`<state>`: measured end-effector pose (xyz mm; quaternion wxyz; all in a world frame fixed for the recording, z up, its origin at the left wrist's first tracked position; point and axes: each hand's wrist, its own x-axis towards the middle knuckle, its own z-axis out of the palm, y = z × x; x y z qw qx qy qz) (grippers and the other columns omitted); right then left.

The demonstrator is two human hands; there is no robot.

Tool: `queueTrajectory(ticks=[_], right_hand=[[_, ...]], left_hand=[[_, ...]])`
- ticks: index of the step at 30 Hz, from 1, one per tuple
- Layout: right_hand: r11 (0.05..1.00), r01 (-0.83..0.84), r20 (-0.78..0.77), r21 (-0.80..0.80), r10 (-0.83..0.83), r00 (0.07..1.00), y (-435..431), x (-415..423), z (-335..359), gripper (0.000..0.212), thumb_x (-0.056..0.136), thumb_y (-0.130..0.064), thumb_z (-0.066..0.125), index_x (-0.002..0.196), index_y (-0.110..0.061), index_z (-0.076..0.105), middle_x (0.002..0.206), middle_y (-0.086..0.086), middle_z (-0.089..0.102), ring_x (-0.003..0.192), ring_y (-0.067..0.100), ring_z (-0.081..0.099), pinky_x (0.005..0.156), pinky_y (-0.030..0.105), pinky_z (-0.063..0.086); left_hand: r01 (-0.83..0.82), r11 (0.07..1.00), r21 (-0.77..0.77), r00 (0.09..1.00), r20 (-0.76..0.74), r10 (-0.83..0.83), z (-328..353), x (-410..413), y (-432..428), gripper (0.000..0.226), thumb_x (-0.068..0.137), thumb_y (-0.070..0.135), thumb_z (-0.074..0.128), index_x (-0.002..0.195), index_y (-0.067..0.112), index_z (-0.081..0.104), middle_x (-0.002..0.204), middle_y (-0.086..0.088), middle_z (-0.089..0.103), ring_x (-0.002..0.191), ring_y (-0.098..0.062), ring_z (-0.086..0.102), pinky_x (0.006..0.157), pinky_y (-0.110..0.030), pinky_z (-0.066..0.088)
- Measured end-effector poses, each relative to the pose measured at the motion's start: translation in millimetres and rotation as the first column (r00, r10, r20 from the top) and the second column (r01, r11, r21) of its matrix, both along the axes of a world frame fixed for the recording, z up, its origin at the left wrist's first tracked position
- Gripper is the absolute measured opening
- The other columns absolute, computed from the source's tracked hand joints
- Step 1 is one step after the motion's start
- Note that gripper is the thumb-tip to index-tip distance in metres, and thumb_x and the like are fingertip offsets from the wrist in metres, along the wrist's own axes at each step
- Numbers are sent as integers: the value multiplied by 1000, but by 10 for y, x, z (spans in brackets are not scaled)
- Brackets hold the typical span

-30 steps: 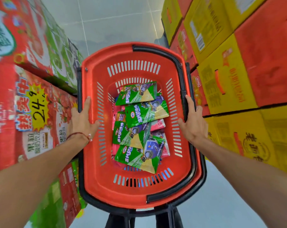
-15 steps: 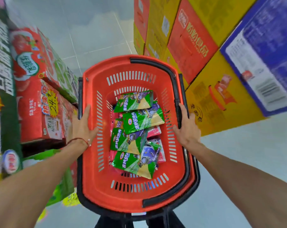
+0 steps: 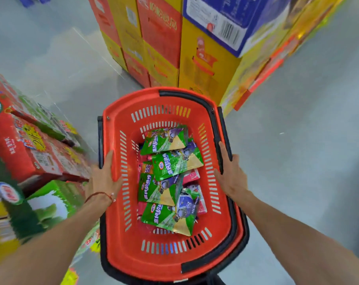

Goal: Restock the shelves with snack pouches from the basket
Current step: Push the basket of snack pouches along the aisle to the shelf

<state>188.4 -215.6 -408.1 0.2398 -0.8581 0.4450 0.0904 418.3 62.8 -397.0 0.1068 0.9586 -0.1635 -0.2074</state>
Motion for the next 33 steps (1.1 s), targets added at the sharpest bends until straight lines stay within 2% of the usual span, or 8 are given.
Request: queueTrajectory(ticks=[7, 11, 15, 18, 22, 27, 31, 33], right_hand=[[983, 172, -40, 56, -170, 985, 322, -1127, -6, 85, 99, -44, 56, 160, -46, -3, 121, 9, 41, 84, 32, 61, 74, 39, 46], [945, 316, -49, 88, -312, 949, 381, -1770, -27, 87, 98, -50, 57, 158, -49, -6, 125, 10, 41, 89, 30, 67, 79, 44, 57], [873, 478, -16, 94, -479, 878, 329, -2401, 74, 88, 97, -51, 58, 159, -47, -4, 127, 11, 41, 89, 27, 66, 79, 43, 56], [803, 589, 32, 95, -594, 804, 202, -2878, 170, 89, 96, -53, 58, 158, -49, -5, 129, 10, 40, 88, 24, 67, 79, 43, 60], [677, 731, 93, 90, -736, 671, -74, -3490, 294, 89, 95, -55, 60, 156, -53, -5, 129, 8, 40, 87, 23, 68, 77, 47, 62], [530, 845, 138, 69, -844, 518, -630, -4203, 509, 91, 93, -55, 62, 158, -51, -2, 133, 7, 39, 88, 17, 64, 75, 39, 60], [440, 898, 108, 5, -893, 437, -1111, -4734, 731, 89, 94, -54, 61, 158, -50, 0, 134, 8, 40, 88, 21, 62, 74, 37, 54], [400, 916, 84, -33, -912, 401, -1352, -4983, 829, 89, 93, -58, 60, 158, -50, 1, 131, 8, 41, 81, 20, 59, 68, 34, 47]], left_hand=[[168, 986, 16, 982, -94, -166, -17, -661, -174, 90, 85, 33, 69, 152, 42, 10, 110, -14, 44, 75, -27, 51, 64, -35, 45], [309, 951, 27, 946, -108, -305, -17, -966, -563, 89, 86, 38, 67, 151, 41, 7, 104, -8, 36, 77, -24, 54, 66, -38, 50], [461, 887, 1, 883, -99, -459, 59, -1337, -1157, 89, 86, 37, 66, 151, 44, 5, 106, -9, 34, 74, -28, 55, 75, -44, 55], [574, 819, 23, 818, -66, -572, 190, -1679, -1742, 89, 87, 36, 63, 152, 43, 3, 108, -10, 34, 75, -29, 52, 75, -43, 50], [726, 687, 39, 687, 12, -726, 358, -2181, -2696, 90, 86, 31, 64, 153, 43, 4, 126, -19, 40, 93, -38, 58, 71, -41, 47], [847, 530, 51, 527, 60, -848, 546, -2896, -3934, 92, 84, 34, 64, 152, 46, 2, 130, -20, 37, 69, -31, 56, 64, -37, 52], [896, 442, -47, 444, 26, -896, 734, -3545, -4813, 90, 85, 27, 66, 155, 37, 10, 131, -28, 40, 101, -43, 58, 80, -41, 48], [921, 384, -65, 387, 40, -921, 774, -3822, -5244, 90, 83, 33, 67, 155, 37, 12, 123, -23, 42, 101, -41, 57, 82, -42, 48]])
